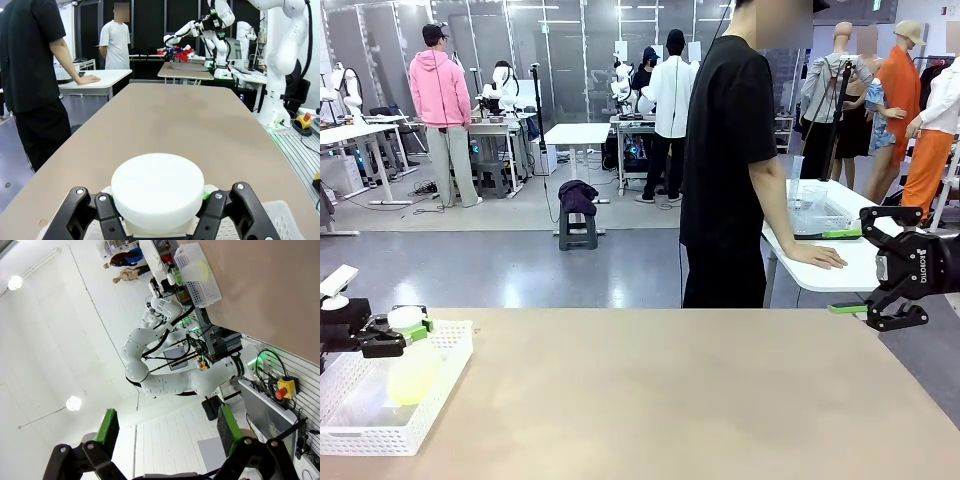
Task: Prepare the solutions needed for the experiment.
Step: When the human places the Big flask in the center of the table, pick up the Big flask and place it in the left Organizing basket.
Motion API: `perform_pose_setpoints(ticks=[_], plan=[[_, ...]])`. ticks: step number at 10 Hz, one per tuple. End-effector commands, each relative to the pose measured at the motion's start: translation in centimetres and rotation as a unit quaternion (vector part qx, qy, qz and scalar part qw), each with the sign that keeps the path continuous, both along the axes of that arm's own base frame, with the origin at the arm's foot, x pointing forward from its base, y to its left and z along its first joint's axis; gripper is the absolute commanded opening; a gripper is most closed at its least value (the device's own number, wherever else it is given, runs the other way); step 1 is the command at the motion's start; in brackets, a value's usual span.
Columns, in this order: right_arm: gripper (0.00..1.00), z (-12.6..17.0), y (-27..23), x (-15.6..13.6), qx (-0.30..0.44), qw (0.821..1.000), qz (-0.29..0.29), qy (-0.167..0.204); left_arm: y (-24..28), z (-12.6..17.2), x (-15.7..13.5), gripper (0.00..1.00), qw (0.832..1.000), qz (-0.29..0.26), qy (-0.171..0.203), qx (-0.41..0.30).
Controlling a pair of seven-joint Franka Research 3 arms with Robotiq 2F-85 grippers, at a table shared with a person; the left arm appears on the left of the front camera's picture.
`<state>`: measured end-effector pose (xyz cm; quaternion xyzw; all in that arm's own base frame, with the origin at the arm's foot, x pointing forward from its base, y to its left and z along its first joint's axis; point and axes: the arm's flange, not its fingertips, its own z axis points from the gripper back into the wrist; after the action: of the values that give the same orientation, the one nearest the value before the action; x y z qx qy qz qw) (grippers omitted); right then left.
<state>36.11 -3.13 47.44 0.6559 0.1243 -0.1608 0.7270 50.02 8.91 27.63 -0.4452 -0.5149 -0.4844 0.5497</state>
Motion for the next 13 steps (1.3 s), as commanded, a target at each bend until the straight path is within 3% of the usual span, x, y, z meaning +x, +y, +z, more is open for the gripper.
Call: perform_pose_setpoints(ticks=[1,3,4,5,6,7,8,9,10,13], plan=[[1.00,0.2,0.1,0.0,0.002,1.000,-0.003,0.003,0.4,-1.0,0.3,0.22,1.000,-0.022,-0.009,0.008],[1.00,0.2,0.1,0.0,0.002,1.000,-0.003,0.003,0.5,-1.0,0.1,0.25,1.000,-0.028,-0.005,0.013],[1.00,0.2,0.1,0.0,0.002,1.000,-0.003,0.003,0.3,-0.8,0.1,0.41,0.999,-0.030,-0.001,0.018],[1.00,0.2,0.1,0.0,0.002,1.000,-0.003,0.003,0.1,-0.5,0.1,0.44,0.999,-0.032,-0.005,0.020],[1.00,0.2,0.1,0.0,0.002,1.000,-0.003,0.003,-0.1,-0.3,0.0,0.60,0.999,-0.030,-0.006,0.022],[1.00,0.2,0.1,0.0,0.002,1.000,-0.003,0.003,-0.3,0.0,-0.1,0.64,0.999,-0.028,-0.008,0.022],[1.00,0.2,0.1,0.0,0.002,1.000,-0.003,0.003,-0.4,0.4,-0.3,0.80,0.999,-0.030,-0.012,0.019],[1.00,0.2,0.1,0.0,0.002,1.000,-0.003,0.003,-0.5,0.8,-0.3,0.83,0.999,-0.030,-0.012,0.024],[1.00,0.2,0.1,0.0,0.002,1.000,-0.003,0.003,-0.5,1.1,-0.4,0.99,0.999,-0.029,-0.014,0.027],[1.00,0.2,0.1,0.0,0.002,1.000,-0.003,0.003,-0.5,1.6,-0.9,1.00,0.999,-0.022,-0.013,0.036]])
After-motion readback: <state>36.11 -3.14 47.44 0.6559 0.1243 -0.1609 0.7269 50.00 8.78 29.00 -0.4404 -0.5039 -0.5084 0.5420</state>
